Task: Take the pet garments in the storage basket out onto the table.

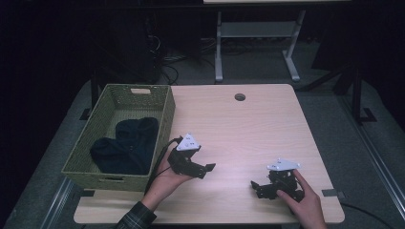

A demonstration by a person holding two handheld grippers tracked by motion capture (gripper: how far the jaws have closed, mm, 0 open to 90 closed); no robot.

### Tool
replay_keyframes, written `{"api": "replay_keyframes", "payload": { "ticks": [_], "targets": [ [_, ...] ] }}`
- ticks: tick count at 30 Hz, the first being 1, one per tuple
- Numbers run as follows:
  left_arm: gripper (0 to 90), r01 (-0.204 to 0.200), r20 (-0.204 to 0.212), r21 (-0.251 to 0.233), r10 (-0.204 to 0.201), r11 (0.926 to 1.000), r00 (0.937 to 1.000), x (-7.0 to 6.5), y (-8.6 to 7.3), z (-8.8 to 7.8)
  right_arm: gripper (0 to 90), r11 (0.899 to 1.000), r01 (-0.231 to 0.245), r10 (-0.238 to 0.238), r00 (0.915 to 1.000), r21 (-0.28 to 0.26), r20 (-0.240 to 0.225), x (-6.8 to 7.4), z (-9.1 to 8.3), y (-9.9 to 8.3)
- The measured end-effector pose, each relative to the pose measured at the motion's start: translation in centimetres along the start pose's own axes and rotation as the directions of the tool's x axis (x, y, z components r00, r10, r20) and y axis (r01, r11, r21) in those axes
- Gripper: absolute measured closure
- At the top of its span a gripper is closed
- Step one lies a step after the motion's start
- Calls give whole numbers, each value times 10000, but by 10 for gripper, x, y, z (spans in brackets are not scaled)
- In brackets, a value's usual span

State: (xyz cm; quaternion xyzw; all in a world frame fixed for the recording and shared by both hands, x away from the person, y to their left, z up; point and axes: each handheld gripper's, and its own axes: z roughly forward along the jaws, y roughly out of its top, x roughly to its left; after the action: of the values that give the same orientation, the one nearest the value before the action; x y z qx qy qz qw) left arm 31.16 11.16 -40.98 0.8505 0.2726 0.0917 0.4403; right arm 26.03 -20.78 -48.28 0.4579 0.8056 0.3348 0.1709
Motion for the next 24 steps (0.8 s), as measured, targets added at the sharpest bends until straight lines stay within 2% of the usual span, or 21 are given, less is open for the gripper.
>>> {"api": "replay_keyframes", "payload": {
  "ticks": [7, 15, 19, 24],
  "targets": [
    [139, -142, -45, -108, 141, 9998, 9999, 2, 7, -3, 0, 10000, -6, 6, 10000, 6, 0, 0, 0, 0],
    [139, -154, 41, -277, 156, 9995, 9999, 4, 13, -7, 0, 10000, -9, 9, 10000, 12, 2, 0, 0, 0],
    [139, -106, -26, -496, 105, 9987, 9999, 6, 17, -10, 0, 10000, 11, -11, 10000, -3, 6, 0, 0, 0],
    [139, -170, -61, -544, 167, 9984, 9998, 8, 22, -14, 0, 10000, 5, -5, 10000, -6, 9, 0, 0, 0]
  ]
}}
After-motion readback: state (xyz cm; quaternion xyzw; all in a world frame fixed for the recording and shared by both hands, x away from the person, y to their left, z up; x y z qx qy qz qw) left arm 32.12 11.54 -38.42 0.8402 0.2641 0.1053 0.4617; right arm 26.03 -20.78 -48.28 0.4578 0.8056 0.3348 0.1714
